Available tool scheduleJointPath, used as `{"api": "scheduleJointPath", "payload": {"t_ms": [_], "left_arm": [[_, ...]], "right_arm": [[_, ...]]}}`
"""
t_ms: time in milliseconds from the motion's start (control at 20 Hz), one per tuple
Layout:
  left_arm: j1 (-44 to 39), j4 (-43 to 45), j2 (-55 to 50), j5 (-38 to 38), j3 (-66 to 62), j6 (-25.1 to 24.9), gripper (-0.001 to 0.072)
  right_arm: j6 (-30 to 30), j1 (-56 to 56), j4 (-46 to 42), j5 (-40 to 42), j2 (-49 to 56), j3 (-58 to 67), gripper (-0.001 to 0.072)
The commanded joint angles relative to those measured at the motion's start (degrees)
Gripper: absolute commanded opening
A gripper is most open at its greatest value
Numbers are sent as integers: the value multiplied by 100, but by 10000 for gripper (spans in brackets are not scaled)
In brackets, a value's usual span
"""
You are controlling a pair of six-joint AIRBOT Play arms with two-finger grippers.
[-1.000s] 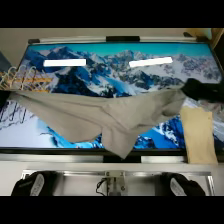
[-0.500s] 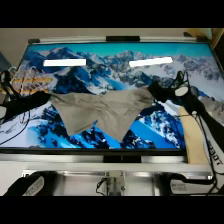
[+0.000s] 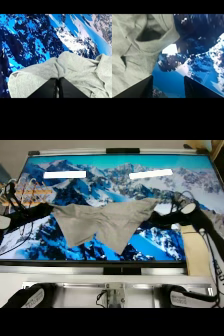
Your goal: Fold the shirts.
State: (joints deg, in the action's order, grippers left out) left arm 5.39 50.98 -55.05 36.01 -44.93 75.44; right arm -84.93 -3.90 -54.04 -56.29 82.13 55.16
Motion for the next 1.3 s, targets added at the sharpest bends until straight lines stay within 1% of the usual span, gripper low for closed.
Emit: {"api": "scheduleJointPath", "payload": {"t_ms": [0, 100, 250, 350, 400, 450, 500, 550, 650, 700, 750, 800, 850, 950, 1050, 1100, 1150, 1200, 1250], "left_arm": [[-7, -4, -9, 85, -4, 0, 42], [-7, -2, -9, 151, -4, 0, 42], [-7, -2, -9, 188, -4, 0, 42], [-7, -2, -9, 197, -4, 0, 42], [-4, -2, -9, 195, -4, 0, 42], [-4, -2, -7, 195, -4, 0, 42], [-4, -2, 2, 195, -4, 0, 42], [-4, -2, 7, 197, -4, 0, 42], [-4, -2, 20, 195, -4, 0, 42], [-4, 0, 31, 195, -7, -2, 42], [0, 0, 46, 197, -31, -7, 42], [2, 0, 79, 223, -142, -140, 41], [2, 0, 149, 315, -378, -382, 41], [7, 4, 424, 732, -1353, -730, 41], [7, 109, 837, 1023, -2826, -791, 41], [7, 313, 1067, 1093, -3657, -765, 41], [7, 702, 1266, 1172, -4380, -557, 41], [7, 1316, 1467, 1355, -5051, -87, 41], [7, 1952, 1659, 1648, -5567, 490, 40]], "right_arm": [[52, 581, 741, 629, 457, -291, 504], [81, 793, 1165, 973, 726, -188, 503], [37, 981, 1405, 1182, 916, -15, 502], [-85, 1088, 1449, 1093, 979, -11, 501], [-76, 1150, 1451, 927, 990, -11, 477], [-74, 1163, 1360, 715, 990, -11, 319], [-74, 1150, 1259, 555, 977, -11, 180], [-72, 1108, 1115, 466, 909, -11, 135], [-66, 994, 756, 433, 608, -11, 125], [-17, 922, 575, 433, 376, -11, 83], [131, 831, 525, 426, 125, -11, 83], [391, 706, 592, 420, -214, -7, 83], [601, 573, 640, 391, -573, 63, 82], [1180, 219, 813, 103, -1451, 619, 82], [1550, -186, 811, 39, -2479, 1641, 82], [1578, -393, 564, 173, -3010, 2240, 82], [1578, -560, 131, 284, -3504, 2780, 82], [1556, -667, -321, 326, -3926, 3185, 82], [1460, -734, -756, 343, -4319, 3477, 82]]}}
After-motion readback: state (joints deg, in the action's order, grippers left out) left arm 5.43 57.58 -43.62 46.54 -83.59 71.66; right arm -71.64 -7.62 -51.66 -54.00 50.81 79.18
